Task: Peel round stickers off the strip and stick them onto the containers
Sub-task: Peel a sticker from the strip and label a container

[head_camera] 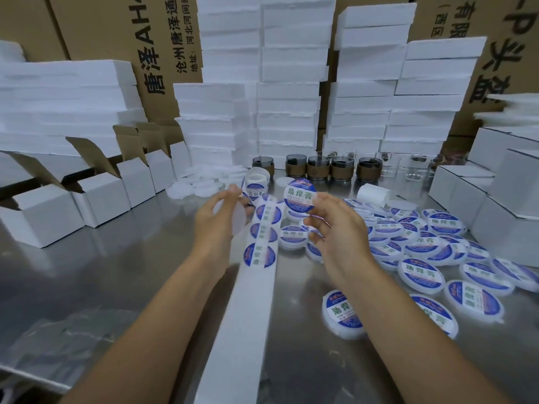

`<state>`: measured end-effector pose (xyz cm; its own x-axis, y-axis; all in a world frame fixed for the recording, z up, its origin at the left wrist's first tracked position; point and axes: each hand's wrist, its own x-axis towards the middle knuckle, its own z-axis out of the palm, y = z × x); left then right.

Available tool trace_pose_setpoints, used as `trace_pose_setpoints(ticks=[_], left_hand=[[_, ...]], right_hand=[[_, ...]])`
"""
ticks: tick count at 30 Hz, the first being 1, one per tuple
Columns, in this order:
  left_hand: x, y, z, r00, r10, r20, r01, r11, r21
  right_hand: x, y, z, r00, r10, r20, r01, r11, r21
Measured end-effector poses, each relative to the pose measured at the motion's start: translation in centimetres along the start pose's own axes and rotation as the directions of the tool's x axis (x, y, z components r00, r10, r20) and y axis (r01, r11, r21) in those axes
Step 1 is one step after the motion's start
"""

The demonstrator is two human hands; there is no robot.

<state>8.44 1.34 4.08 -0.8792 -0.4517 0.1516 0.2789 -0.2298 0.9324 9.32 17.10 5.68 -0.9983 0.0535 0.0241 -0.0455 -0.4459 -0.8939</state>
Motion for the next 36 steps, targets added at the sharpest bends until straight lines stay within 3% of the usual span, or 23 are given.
trace_pose_setpoints(ticks=[3,8,13,17,23,36], left_hand=[[-0.6,0.7,0.1,0.962,-0.169,0.215,0.226,0.934,-0.276],[-1.8,0.7,1.0,0.847,-0.238,0.475,0.394,0.882,-0.26],[-1.8,0.2,1.2,0.844,-0.288,0.453,0.403,0.898,-0.179],[-1.7,-0.1,1.4,0.856,-0.25,0.453,0.388,0.89,-0.241],[-1.6,-0.5,1.6,0.869,-0.23,0.437,0.344,0.917,-0.201],[-1.4,-0.9,1.6,0.857,-0.237,0.457,0.344,0.924,-0.166]], right_hand=[[-0.2,0.1,0.2,0.994,0.003,0.107,-0.005,1.0,0.021],[-0.7,0.7,0.8,0.956,-0.027,0.292,0.051,0.996,-0.074],[-1.0,1.6,1.1,0.95,-0.039,0.309,0.089,0.985,-0.148],[-1.1,1.8,1.1,0.953,-0.039,0.301,0.104,0.974,-0.203],[-1.0,2.0,0.9,0.959,-0.027,0.281,0.102,0.961,-0.256],[-1.1,2.3,1.2,0.979,-0.001,0.202,0.051,0.969,-0.243]])
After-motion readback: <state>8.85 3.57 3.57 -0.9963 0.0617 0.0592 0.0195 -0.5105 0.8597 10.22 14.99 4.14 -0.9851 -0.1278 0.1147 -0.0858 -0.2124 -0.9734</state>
